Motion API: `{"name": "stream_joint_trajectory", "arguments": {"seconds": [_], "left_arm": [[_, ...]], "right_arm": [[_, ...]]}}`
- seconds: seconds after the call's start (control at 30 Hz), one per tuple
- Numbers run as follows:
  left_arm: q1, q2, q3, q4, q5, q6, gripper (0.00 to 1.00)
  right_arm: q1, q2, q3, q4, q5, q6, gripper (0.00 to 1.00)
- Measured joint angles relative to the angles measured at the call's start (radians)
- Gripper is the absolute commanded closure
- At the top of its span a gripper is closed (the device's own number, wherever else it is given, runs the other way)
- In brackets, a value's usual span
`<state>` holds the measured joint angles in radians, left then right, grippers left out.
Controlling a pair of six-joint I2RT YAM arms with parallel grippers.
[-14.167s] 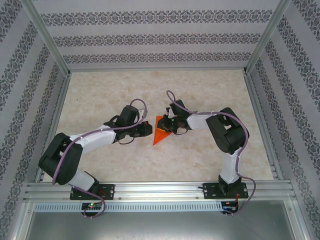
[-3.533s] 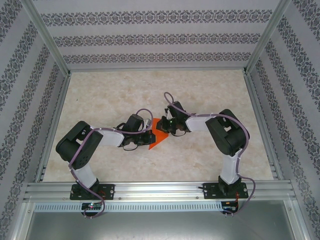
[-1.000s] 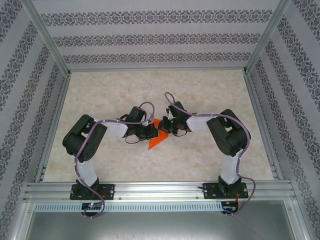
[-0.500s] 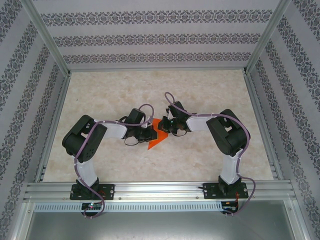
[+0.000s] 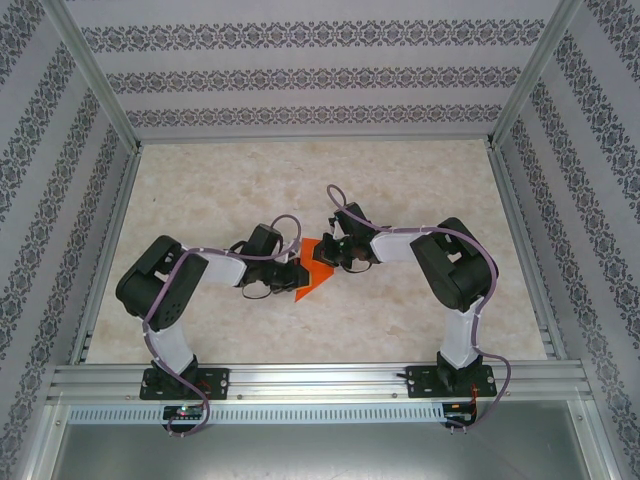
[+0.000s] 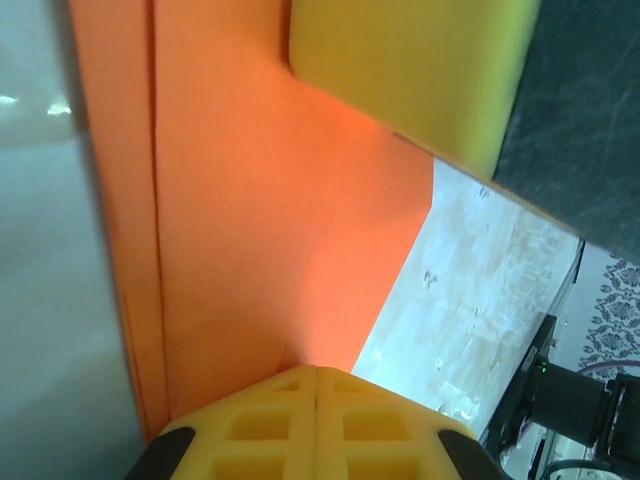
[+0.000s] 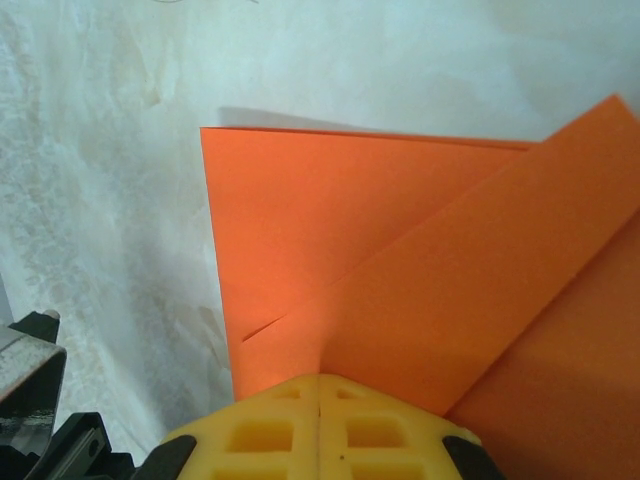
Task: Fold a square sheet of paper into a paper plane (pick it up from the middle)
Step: Fourth fold the wing at the center of the table.
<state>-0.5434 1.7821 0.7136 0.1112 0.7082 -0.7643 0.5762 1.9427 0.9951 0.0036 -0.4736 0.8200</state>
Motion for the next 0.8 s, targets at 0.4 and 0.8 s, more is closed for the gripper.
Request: {"name": "stream_joint_trajectory", "arguments": {"seconds": [0.4, 0.8], "left_arm": [[0.007, -0.044, -0.125, 0.099, 0.066, -0.005, 0.96], [0.006, -0.119, -0.193, 0.048, 0.08, 0.012, 0.95]], "right_arm": [[0.0, 0.013, 0.011, -0.003, -0.027, -0.001, 0.99], [0.006, 0.014, 0.014, -0.004, -0.033, -0.003, 0.99]]}}
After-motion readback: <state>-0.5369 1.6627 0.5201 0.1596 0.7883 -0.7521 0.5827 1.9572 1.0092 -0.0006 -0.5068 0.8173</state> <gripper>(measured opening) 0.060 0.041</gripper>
